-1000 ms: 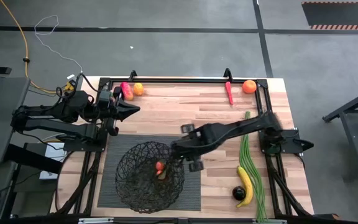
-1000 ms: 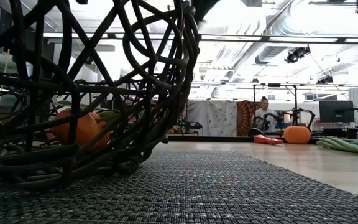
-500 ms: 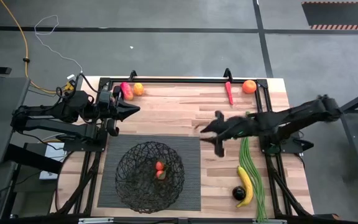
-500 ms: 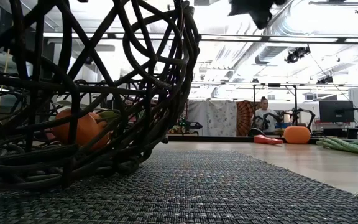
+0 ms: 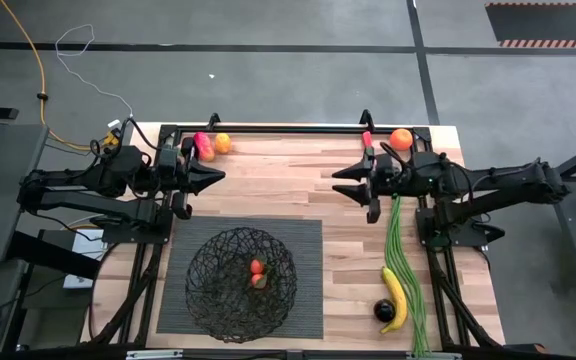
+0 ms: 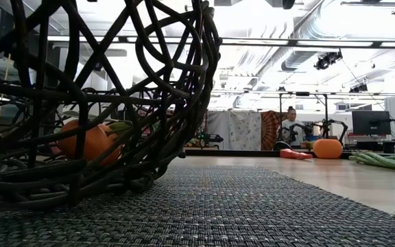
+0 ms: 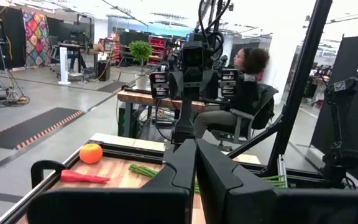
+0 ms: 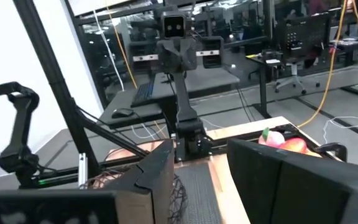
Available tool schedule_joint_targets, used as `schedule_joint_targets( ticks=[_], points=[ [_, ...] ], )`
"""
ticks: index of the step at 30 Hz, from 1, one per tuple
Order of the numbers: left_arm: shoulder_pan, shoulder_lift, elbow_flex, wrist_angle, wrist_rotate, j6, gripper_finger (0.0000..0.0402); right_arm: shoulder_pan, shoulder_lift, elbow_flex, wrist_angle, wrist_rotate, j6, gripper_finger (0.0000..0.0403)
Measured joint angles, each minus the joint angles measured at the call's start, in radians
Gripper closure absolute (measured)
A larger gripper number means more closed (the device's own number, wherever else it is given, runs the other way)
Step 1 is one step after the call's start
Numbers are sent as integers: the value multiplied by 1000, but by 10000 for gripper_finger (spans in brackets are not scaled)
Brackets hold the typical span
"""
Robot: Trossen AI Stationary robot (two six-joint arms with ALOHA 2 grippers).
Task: Build produce basket
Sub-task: Put the red mango into the black wire basket
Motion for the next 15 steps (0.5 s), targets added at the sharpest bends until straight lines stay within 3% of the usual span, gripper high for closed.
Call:
schedule_joint_targets(
  ticks=[10, 13, 15],
  points=[
    [0, 0, 0, 0, 0, 6, 398, -1, 9, 0, 0, 0, -18, 276],
    [0, 0, 0, 0, 0, 28, 398, -1, 9, 0, 0, 2, -18, 312],
    [0, 0, 0, 0, 0, 29, 398, -1, 9, 0, 0, 10, -18, 356]
  ],
)
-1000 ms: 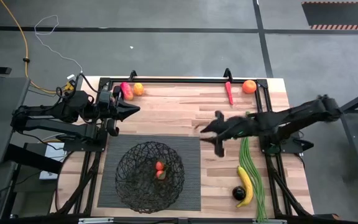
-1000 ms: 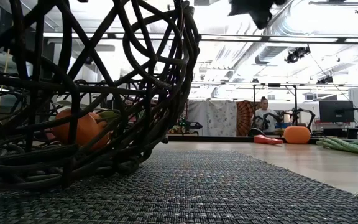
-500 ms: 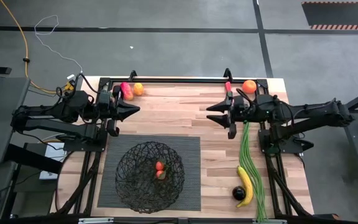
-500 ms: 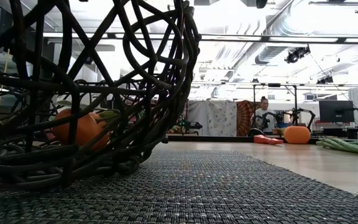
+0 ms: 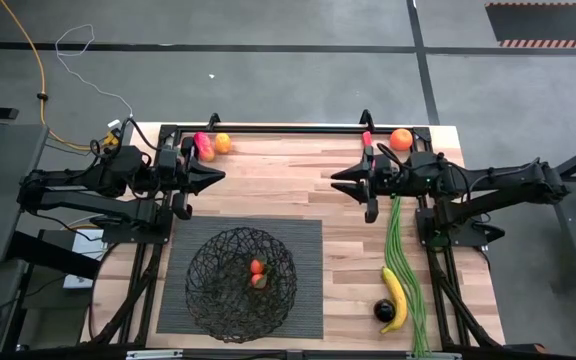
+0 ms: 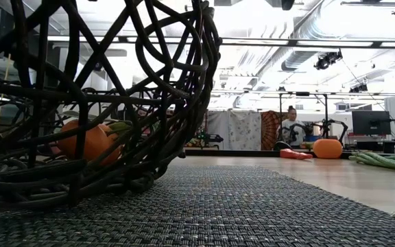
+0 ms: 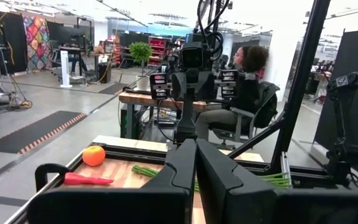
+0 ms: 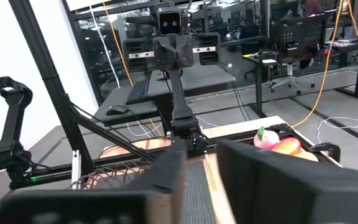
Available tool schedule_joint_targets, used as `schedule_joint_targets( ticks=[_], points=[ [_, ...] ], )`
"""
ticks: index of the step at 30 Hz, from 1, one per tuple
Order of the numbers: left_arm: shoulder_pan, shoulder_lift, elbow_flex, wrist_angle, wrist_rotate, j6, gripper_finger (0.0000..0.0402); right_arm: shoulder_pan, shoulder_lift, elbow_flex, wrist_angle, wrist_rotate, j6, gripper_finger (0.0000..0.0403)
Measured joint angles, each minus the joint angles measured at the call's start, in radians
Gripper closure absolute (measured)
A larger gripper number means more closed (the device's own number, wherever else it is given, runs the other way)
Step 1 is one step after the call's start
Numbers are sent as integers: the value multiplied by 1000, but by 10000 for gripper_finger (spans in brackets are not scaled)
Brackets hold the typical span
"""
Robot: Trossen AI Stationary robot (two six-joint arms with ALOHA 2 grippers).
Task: Build produce basket
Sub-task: Put the red mango into the black wire basket
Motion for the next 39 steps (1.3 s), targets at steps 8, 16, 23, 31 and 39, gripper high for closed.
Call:
schedule_joint_targets(
  ticks=[8, 16, 23, 31, 39],
  points=[
    [0, 0, 0, 0, 3, -2, 398, 0, 0, 0, 0, -18, 0, 399],
    [0, 0, 0, 0, 18, -35, 396, 0, 0, 0, 0, -21, 12, 402],
    [0, 0, 0, -40, -58, -29, 342, 0, 0, 0, 0, -22, 25, 402],
    [0, 0, 0, -77, -130, -55, 197, 0, 0, 0, 0, -22, 26, 403],
    [0, 0, 0, -87, -198, -55, 86, 0, 0, 1, 0, -22, 46, 403]
  ],
)
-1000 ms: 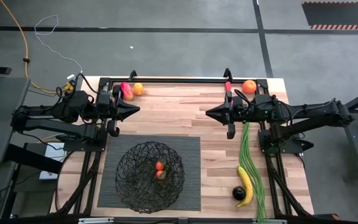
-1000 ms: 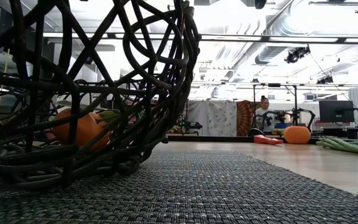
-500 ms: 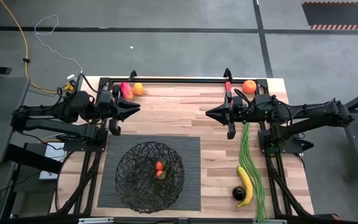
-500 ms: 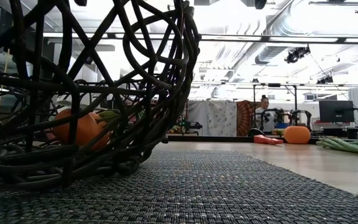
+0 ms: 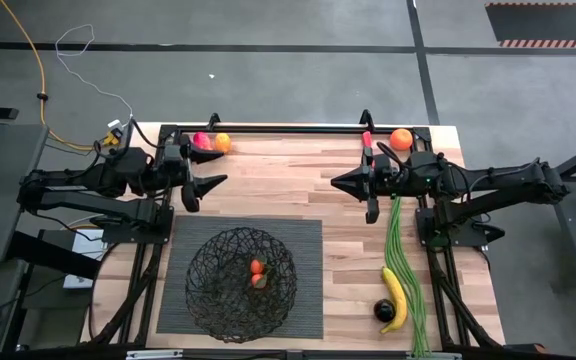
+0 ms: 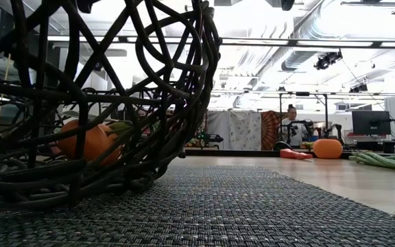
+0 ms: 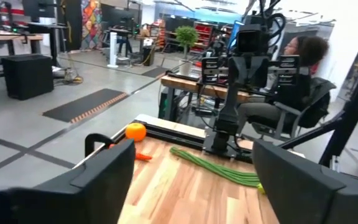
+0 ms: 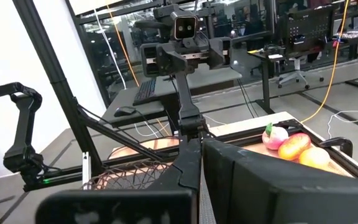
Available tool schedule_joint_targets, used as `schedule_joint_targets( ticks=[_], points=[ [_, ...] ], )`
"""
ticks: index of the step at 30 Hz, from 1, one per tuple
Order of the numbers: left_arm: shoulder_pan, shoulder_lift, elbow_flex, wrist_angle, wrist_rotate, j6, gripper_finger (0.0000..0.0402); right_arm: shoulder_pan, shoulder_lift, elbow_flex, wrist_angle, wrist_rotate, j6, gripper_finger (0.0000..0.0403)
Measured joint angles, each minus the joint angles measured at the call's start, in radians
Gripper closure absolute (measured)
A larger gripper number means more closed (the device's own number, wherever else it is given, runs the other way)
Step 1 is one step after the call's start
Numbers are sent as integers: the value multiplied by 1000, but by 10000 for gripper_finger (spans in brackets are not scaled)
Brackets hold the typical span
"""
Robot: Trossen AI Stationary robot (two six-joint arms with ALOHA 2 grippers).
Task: Build produce basket
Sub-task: Put the red mango into the black wire basket
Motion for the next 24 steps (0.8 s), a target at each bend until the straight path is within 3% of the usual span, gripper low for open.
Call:
schedule_joint_targets(
  ticks=[10, 17, 24],
  points=[
    [0, 0, 0, -11, -33, 0, 67, 0, 0, 0, 0, -4, -1, 403],
    [37, 57, 5, -23, -212, -119, 67, 0, 0, 0, -1, -4, -1, 403],
    [281, 264, 167, -392, -292, -332, 67, 0, 0, 0, -8, -4, 1, 403]
  ],
)
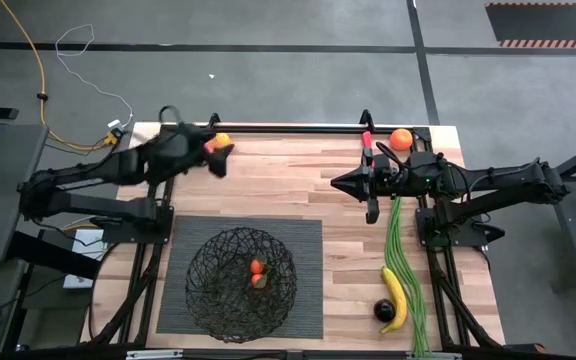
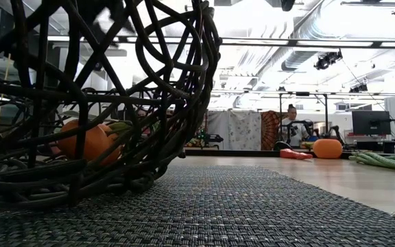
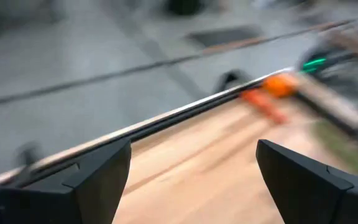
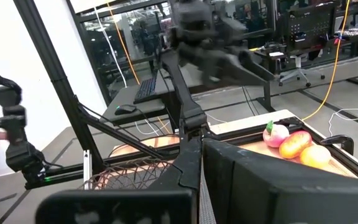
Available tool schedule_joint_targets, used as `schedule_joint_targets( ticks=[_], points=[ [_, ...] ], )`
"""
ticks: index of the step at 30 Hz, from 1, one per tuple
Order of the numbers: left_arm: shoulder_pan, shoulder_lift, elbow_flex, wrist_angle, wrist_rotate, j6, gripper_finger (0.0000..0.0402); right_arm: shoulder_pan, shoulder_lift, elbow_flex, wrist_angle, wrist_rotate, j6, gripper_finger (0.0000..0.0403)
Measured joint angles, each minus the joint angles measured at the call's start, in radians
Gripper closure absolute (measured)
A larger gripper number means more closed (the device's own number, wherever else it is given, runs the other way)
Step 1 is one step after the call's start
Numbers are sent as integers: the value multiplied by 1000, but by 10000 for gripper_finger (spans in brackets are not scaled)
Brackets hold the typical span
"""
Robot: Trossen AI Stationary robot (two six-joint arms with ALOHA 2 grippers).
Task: Build produce basket
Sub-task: Put the red mango into the black wire basket
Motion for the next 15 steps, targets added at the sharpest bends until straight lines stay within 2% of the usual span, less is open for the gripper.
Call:
schedule_joint_targets(
  ticks=[4, 8, 15],
  points=[
    [178, 138, 66, -118, 13, -60, 67, 0, 0, 0, -2, 0, 0, 403],
    [319, 277, 72, -159, 38, -95, 67, 0, 0, 0, -24, 0, 0, 403],
    [468, 456, 72, -205, 113, -298, 67, 0, 0, 0, -38, 0, -2, 403]
  ],
)
